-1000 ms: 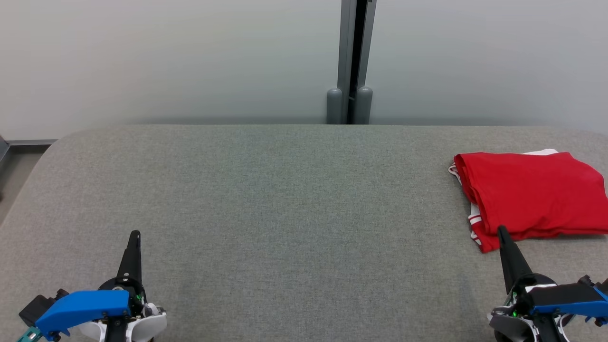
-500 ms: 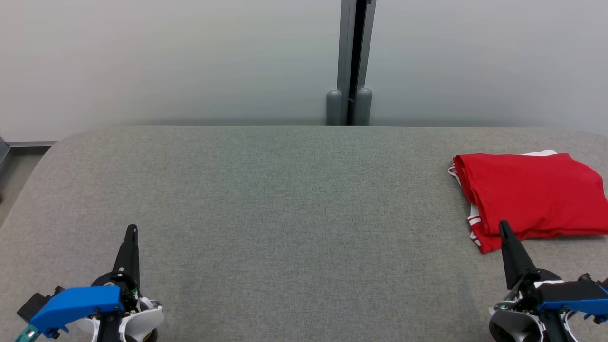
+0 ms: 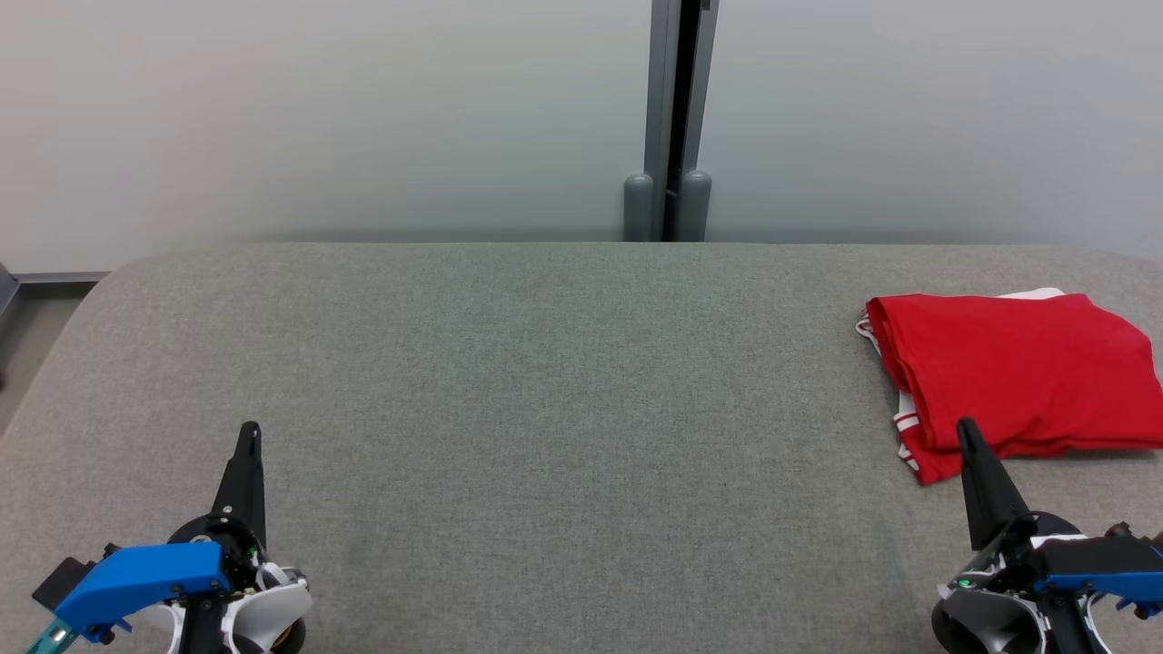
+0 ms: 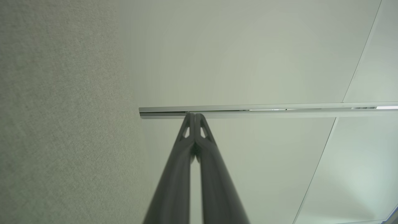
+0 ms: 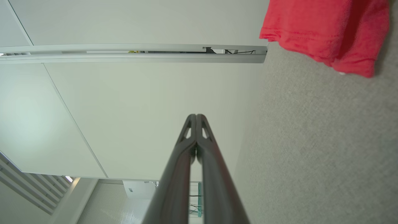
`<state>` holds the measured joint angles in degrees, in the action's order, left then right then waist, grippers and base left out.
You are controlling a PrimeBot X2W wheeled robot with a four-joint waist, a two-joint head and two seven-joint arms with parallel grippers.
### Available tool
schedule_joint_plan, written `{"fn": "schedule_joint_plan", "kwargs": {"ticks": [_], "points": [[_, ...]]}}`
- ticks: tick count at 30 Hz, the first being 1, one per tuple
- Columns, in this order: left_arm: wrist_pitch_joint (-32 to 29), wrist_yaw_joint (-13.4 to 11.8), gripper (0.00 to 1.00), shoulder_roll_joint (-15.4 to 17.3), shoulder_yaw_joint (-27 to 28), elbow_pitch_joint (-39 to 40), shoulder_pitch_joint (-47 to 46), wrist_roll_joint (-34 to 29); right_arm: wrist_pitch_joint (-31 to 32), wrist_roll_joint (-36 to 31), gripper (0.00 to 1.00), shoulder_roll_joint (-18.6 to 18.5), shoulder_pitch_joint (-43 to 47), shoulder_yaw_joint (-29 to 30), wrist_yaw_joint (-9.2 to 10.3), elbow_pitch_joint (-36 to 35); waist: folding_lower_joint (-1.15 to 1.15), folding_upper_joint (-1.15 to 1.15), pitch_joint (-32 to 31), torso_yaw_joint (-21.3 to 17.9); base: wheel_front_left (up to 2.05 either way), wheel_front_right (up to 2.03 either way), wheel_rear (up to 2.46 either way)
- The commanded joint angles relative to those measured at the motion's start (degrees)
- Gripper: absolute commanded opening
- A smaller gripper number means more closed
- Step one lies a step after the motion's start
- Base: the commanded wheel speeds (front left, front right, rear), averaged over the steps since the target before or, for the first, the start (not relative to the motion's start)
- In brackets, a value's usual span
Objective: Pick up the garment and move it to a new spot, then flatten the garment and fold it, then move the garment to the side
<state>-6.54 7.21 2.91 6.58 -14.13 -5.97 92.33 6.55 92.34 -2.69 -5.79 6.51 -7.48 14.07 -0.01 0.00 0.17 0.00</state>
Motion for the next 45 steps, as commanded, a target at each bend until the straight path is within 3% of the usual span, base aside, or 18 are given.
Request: {"fn": "schedule_joint_plan", "kwargs": {"ticks": [1, 45], "points": [[-0.21, 0.53, 0.0, -0.12, 0.15, 0.22, -0.56, 0.13, 0.16, 0.15, 0.0, -0.35, -0.8, 0.13, -0.02, -0.18, 0.01, 0.0, 0.0, 0.0, 0.0, 0.0, 0.0], [-0.19, 0.54, 0.0, -0.12, 0.12, 0.24, -0.56, 0.15, 0.15, 0.16, 0.0, -0.36, -0.78, 0.12, -0.02, -0.18, 0.01, 0.0, 0.0, 0.0, 0.0, 0.0, 0.0]]}}
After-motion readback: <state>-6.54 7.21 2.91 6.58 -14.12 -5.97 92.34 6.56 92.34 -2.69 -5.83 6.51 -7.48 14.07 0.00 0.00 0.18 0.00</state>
